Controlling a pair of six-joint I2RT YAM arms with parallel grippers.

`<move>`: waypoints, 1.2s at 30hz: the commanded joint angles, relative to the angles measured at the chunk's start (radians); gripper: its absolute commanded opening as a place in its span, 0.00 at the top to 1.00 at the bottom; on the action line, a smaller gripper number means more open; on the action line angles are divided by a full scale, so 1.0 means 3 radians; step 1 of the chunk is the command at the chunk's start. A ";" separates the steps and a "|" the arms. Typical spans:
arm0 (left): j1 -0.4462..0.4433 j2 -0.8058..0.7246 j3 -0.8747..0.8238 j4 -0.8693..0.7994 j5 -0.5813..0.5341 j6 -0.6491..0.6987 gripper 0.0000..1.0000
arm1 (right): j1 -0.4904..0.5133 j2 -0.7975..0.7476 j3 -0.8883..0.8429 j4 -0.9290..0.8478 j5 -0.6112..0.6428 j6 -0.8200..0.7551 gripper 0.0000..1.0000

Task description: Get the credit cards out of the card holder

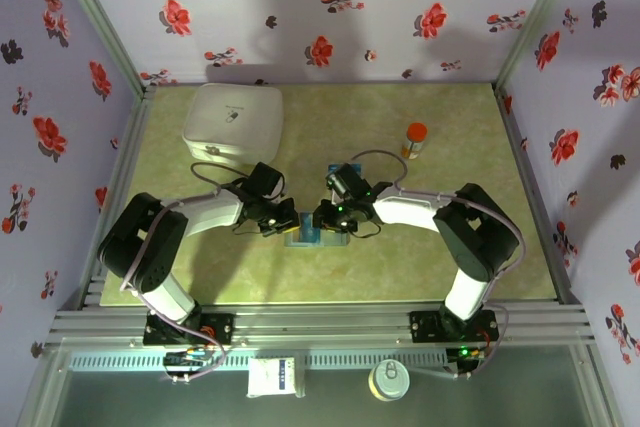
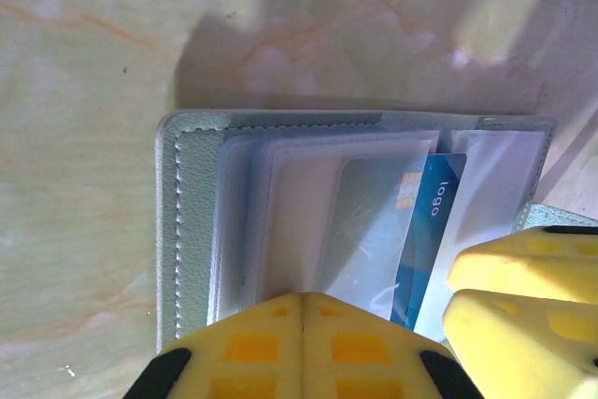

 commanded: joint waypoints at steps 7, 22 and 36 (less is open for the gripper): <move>-0.0022 0.0035 0.0018 -0.0129 -0.0072 0.0072 1.00 | -0.0037 0.0102 -0.0138 0.0369 -0.0192 0.0168 0.71; -0.0022 0.0040 0.0017 -0.0141 -0.0079 0.0055 1.00 | -0.0110 -0.0009 -0.0352 0.0838 -0.0407 0.0342 0.78; -0.0019 0.0032 0.0027 -0.0175 -0.0093 0.0060 1.00 | -0.0165 0.0061 -0.0536 0.1224 -0.0520 0.0484 0.85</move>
